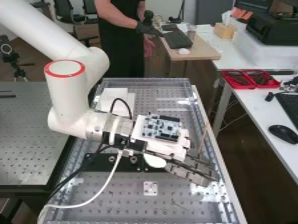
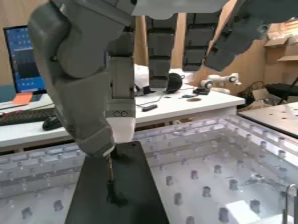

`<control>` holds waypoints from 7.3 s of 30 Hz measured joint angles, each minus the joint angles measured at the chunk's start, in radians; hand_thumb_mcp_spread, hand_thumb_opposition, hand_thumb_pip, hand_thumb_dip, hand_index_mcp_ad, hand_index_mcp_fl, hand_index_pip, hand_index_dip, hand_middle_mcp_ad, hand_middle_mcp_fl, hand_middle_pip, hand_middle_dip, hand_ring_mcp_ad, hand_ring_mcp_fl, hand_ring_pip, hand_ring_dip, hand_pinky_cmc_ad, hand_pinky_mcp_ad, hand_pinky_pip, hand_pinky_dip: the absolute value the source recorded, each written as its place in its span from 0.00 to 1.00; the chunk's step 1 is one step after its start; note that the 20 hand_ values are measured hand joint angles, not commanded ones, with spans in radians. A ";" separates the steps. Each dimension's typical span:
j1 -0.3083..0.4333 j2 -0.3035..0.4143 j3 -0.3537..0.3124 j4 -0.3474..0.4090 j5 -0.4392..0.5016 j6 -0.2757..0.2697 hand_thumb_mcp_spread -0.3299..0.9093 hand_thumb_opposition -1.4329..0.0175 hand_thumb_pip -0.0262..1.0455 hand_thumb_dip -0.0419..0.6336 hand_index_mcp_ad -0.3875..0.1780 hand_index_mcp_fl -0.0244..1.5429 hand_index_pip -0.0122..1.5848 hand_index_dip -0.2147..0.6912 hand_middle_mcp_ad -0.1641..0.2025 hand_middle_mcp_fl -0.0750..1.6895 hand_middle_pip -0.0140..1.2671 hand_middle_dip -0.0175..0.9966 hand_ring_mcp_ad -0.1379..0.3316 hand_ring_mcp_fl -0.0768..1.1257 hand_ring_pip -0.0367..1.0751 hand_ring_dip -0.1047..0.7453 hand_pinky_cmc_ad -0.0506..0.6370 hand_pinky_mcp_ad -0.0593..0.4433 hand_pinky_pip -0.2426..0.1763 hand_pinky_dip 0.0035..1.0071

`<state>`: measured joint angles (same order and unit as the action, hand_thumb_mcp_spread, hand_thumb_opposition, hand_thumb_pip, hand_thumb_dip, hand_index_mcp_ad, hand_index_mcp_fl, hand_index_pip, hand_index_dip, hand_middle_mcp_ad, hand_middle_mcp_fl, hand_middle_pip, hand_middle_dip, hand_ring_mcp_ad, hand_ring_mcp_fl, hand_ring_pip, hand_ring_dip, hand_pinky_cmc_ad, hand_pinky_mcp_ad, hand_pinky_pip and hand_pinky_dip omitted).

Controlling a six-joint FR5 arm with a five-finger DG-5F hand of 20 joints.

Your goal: Grab the drill bit and place it in the clear container

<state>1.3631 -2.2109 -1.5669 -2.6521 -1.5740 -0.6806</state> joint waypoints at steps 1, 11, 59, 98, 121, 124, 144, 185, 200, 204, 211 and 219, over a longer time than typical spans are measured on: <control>0.000 0.000 0.000 0.000 0.000 0.000 0.74 0.39 0.49 0.39 0.40 0.41 0.86 0.51 0.58 0.21 0.11 0.22 0.57 0.17 0.12 0.17 0.65 0.35 0.47 0.18; 0.001 -0.001 0.007 -0.019 -0.001 0.003 0.75 0.37 0.49 0.40 0.39 0.37 0.78 0.49 0.59 0.21 0.11 0.22 0.57 0.17 0.11 0.17 0.67 0.35 0.47 0.18; 0.015 0.028 -0.101 0.095 0.196 0.274 0.66 0.45 0.55 0.30 0.42 0.21 0.92 0.49 0.59 0.17 0.10 0.24 0.58 0.12 0.12 0.18 0.66 0.36 0.47 0.18; 0.018 0.001 -0.095 0.113 0.168 0.310 0.69 0.45 0.52 0.30 0.42 0.26 0.81 0.44 0.59 0.17 0.10 0.24 0.57 0.12 0.12 0.19 0.66 0.35 0.47 0.18; 0.020 -0.004 -0.096 0.125 0.169 0.350 0.73 0.44 0.50 0.31 0.42 0.33 0.81 0.44 0.59 0.18 0.10 0.24 0.57 0.13 0.12 0.19 0.66 0.36 0.47 0.18; 0.021 -0.004 -0.094 0.122 0.169 0.360 0.74 0.43 0.50 0.30 0.42 0.33 0.81 0.44 0.59 0.17 0.10 0.24 0.57 0.13 0.12 0.20 0.66 0.36 0.47 0.18; 0.013 -0.002 -0.099 0.125 0.170 0.394 0.79 0.33 0.49 0.32 0.36 0.47 0.75 0.43 0.58 0.19 0.10 0.24 0.57 0.14 0.11 0.20 0.66 0.36 0.47 0.18; 0.021 -0.003 -0.102 0.147 0.187 0.392 0.74 0.37 0.49 0.36 0.34 0.49 0.75 0.36 0.58 0.20 0.10 0.24 0.57 0.16 0.11 0.21 0.66 0.36 0.47 0.18; 0.024 -0.005 -0.094 0.136 0.184 0.380 0.74 0.36 0.49 0.36 0.34 0.51 0.70 0.39 0.58 0.21 0.11 0.25 0.57 0.17 0.11 0.22 0.66 0.35 0.48 0.18; 0.021 0.000 -0.092 0.129 0.182 0.366 0.75 0.36 0.49 0.36 0.34 0.45 0.66 0.38 0.58 0.21 0.11 0.25 0.57 0.17 0.11 0.22 0.66 0.35 0.48 0.18; 0.017 0.017 -0.094 0.114 0.173 0.334 0.73 0.40 0.54 0.36 0.34 0.40 0.65 0.36 0.58 0.20 0.10 0.25 0.57 0.17 0.11 0.22 0.66 0.36 0.48 0.18; 0.015 0.103 -0.104 0.067 0.164 0.236 0.66 0.43 0.54 0.36 0.35 0.30 0.61 0.34 0.58 0.17 0.10 0.25 0.58 0.13 0.12 0.22 0.67 0.36 0.47 0.18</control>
<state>1.3779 -2.1079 -1.6705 -2.5853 -1.4103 -0.4442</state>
